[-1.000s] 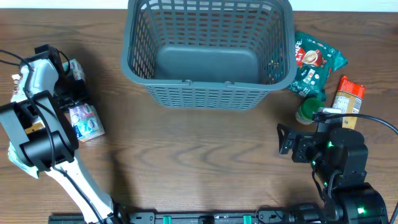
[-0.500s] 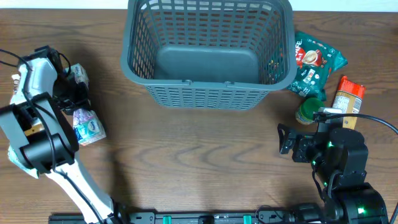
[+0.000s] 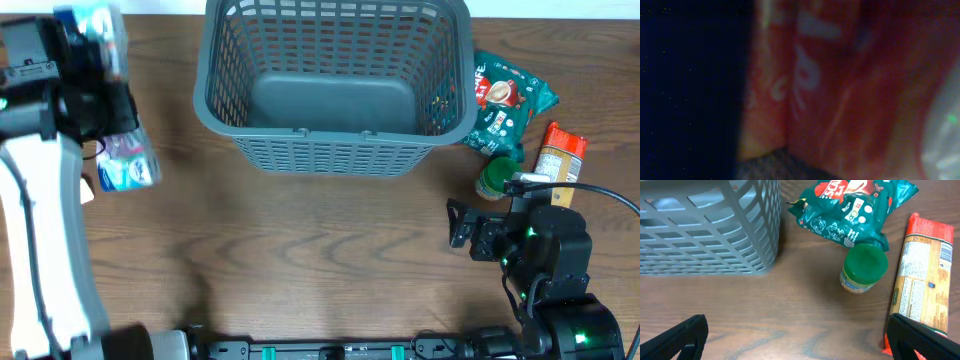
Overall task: Pack container
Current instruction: 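Lift the tissue multi-pack with the left gripper and drop it into the basket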
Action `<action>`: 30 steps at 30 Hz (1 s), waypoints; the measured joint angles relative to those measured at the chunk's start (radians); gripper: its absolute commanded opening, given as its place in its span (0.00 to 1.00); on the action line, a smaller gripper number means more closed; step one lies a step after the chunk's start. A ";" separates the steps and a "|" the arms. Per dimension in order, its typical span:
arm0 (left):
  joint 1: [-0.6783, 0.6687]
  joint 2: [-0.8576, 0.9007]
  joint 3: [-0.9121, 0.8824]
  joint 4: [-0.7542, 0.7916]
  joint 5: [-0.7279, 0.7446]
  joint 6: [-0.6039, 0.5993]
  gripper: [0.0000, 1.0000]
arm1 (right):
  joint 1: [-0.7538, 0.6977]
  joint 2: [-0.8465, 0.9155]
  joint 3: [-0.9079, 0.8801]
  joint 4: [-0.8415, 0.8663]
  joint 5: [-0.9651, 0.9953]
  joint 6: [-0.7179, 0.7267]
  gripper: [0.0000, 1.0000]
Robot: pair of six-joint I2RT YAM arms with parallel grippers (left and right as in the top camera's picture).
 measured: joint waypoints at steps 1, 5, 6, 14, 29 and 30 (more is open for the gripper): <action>-0.025 -0.022 0.038 0.000 -0.002 0.015 0.06 | 0.000 0.000 0.000 0.000 0.000 0.000 0.99; -0.121 -0.067 0.174 0.026 -0.009 0.112 0.06 | 0.000 0.000 0.000 0.000 0.000 0.000 0.99; -0.149 -0.072 0.198 0.043 -0.012 0.145 0.06 | 0.000 0.000 0.000 0.000 0.000 0.000 0.99; -0.406 -0.049 0.237 0.271 -0.020 0.497 0.06 | 0.000 0.000 0.000 -0.023 0.003 0.000 0.99; -0.677 0.297 0.237 0.357 0.101 0.928 0.06 | 0.000 0.000 0.000 -0.042 0.003 0.000 0.99; -0.677 0.323 0.237 0.356 0.103 0.932 0.06 | 0.000 0.000 0.000 -0.044 0.003 0.000 0.99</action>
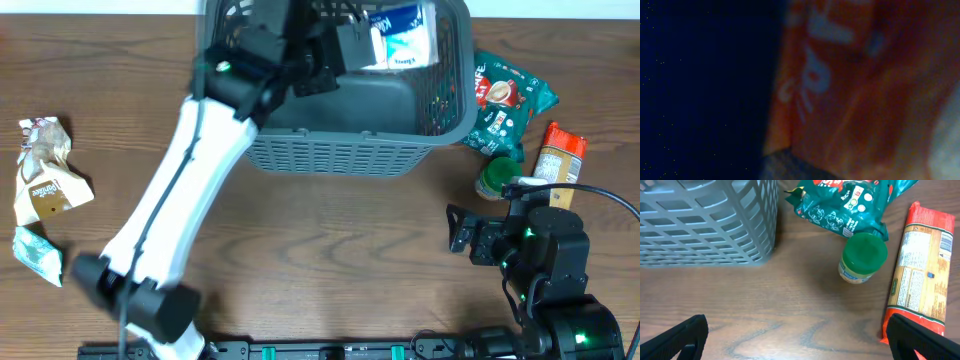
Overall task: Pack container
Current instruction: 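Lift the tissue multi-pack with the left gripper and drop it into the basket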
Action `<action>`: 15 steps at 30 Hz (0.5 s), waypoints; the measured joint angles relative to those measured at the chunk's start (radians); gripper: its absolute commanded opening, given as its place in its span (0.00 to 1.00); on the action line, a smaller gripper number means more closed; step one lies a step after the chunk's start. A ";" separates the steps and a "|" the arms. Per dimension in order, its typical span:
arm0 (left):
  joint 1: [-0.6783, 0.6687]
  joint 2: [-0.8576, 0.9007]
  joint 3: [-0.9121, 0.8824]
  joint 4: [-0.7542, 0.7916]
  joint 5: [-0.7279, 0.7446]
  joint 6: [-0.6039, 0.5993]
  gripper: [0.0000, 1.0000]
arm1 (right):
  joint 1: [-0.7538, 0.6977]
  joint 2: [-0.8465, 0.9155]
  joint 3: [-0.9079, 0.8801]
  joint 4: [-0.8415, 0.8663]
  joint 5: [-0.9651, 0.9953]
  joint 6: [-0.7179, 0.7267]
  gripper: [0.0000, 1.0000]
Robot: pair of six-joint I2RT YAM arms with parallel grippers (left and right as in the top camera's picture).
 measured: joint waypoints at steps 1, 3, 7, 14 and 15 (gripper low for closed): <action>0.000 0.028 0.000 0.000 0.000 0.006 0.07 | 0.000 0.000 0.000 -0.003 0.000 0.000 0.99; 0.002 0.071 -0.001 0.000 -0.001 0.011 0.06 | 0.000 0.000 0.000 -0.008 0.000 0.000 0.99; 0.005 0.118 -0.002 -0.007 -0.002 0.014 0.08 | 0.000 0.000 0.000 -0.014 0.000 0.000 0.99; 0.018 0.153 -0.002 -0.060 -0.002 0.016 0.17 | 0.000 0.000 0.000 -0.017 0.000 0.000 0.99; 0.019 0.158 -0.002 -0.063 -0.002 0.017 0.17 | 0.000 0.000 0.000 -0.017 0.000 0.000 0.99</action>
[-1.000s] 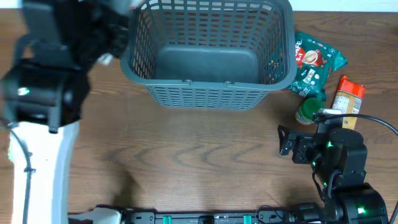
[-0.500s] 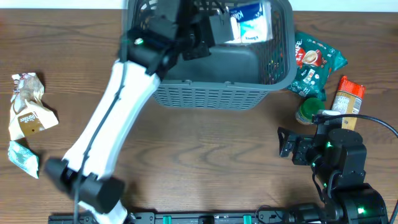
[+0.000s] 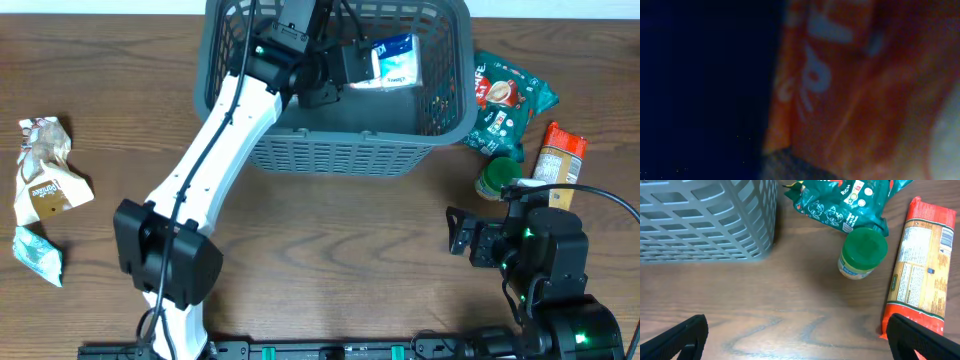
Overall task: Pack container
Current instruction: 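Lift the tissue multi-pack with the left gripper and drop it into the basket, then grasp the dried mushroom bag with the left gripper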
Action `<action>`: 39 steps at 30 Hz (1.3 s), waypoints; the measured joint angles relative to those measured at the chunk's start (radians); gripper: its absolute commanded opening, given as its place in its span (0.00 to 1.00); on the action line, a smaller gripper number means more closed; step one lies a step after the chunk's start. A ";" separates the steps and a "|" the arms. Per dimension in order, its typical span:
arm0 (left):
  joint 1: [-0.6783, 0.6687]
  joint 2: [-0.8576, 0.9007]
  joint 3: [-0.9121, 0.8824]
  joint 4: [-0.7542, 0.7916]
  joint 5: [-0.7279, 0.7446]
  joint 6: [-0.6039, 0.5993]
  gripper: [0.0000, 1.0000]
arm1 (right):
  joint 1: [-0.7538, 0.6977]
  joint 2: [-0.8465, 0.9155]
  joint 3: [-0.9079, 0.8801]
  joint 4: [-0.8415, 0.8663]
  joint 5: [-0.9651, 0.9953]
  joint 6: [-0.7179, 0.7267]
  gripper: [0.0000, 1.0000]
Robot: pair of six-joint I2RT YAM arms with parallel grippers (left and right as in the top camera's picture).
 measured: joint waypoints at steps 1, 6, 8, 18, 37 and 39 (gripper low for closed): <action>0.000 0.005 0.000 -0.005 0.000 0.000 0.24 | 0.000 0.000 0.000 0.000 0.000 0.000 0.99; 0.001 0.011 0.000 -0.012 -0.003 0.002 0.89 | 0.000 0.000 0.000 0.000 0.000 0.000 0.99; 0.001 0.011 0.000 -0.011 -0.003 0.001 0.99 | 0.000 0.000 0.000 -0.003 0.000 0.000 0.99; 0.001 0.011 0.000 -0.008 -0.012 -0.003 0.99 | 0.000 0.000 0.000 -0.003 0.000 0.000 0.99; 0.114 -0.211 0.000 0.104 -0.234 -0.251 0.98 | 0.000 0.000 0.000 -0.003 0.000 0.000 0.99; 0.170 -0.260 0.000 0.067 -0.278 -0.341 0.98 | 0.000 0.000 0.000 -0.003 0.000 0.000 0.99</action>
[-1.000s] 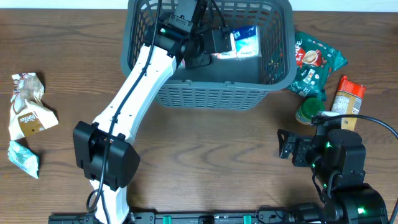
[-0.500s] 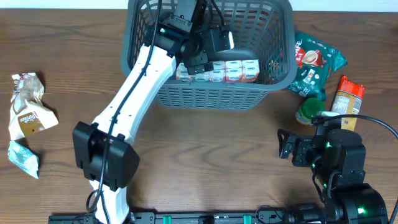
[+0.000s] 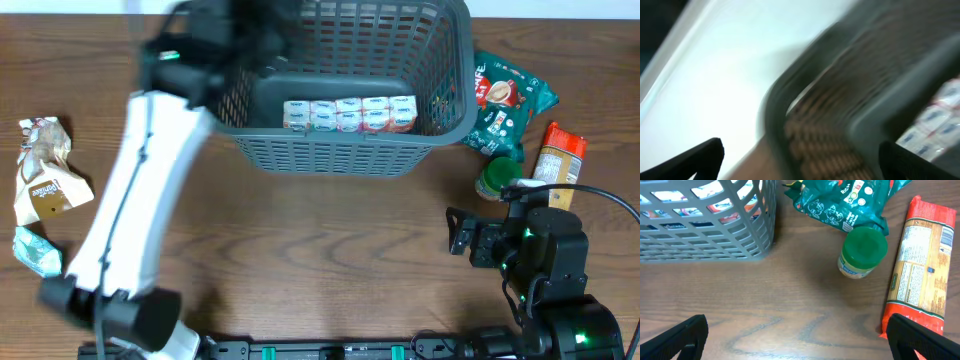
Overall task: Pack container
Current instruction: 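Grasp the dried mushroom bag with the left gripper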
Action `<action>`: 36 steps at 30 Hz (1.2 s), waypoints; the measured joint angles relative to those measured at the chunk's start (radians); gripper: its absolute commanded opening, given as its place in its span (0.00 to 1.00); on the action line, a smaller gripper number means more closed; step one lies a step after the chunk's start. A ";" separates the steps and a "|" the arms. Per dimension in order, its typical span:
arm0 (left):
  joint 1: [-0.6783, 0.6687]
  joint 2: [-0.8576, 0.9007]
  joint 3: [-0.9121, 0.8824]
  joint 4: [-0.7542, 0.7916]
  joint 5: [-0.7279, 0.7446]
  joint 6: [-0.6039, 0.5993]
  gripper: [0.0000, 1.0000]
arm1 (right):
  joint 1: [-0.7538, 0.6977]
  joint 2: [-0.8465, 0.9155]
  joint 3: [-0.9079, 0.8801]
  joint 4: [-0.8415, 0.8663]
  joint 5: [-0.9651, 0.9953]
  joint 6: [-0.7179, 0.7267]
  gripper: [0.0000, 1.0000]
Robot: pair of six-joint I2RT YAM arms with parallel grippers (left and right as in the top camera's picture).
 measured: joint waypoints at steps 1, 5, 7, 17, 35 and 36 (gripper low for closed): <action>0.034 -0.024 0.000 -0.032 -0.020 -0.046 0.98 | 0.000 0.000 0.000 0.000 0.000 0.000 0.99; 0.213 -0.117 0.000 -0.167 -0.073 -0.223 0.99 | 0.000 0.000 0.000 0.000 0.000 0.000 0.99; 0.321 -0.151 0.000 -0.219 -0.086 -0.302 0.99 | 0.000 0.000 0.000 0.000 0.000 0.000 0.99; 0.776 -0.114 0.004 -0.222 -0.037 -0.432 0.98 | 0.000 0.000 0.000 -0.006 0.000 0.000 0.99; 0.907 0.366 0.006 -0.161 0.032 -0.478 0.99 | 0.000 0.000 0.000 -0.071 0.000 0.000 0.99; 0.910 0.393 0.006 -0.160 0.034 -0.478 0.99 | 0.000 0.000 0.000 -0.071 0.000 0.000 0.99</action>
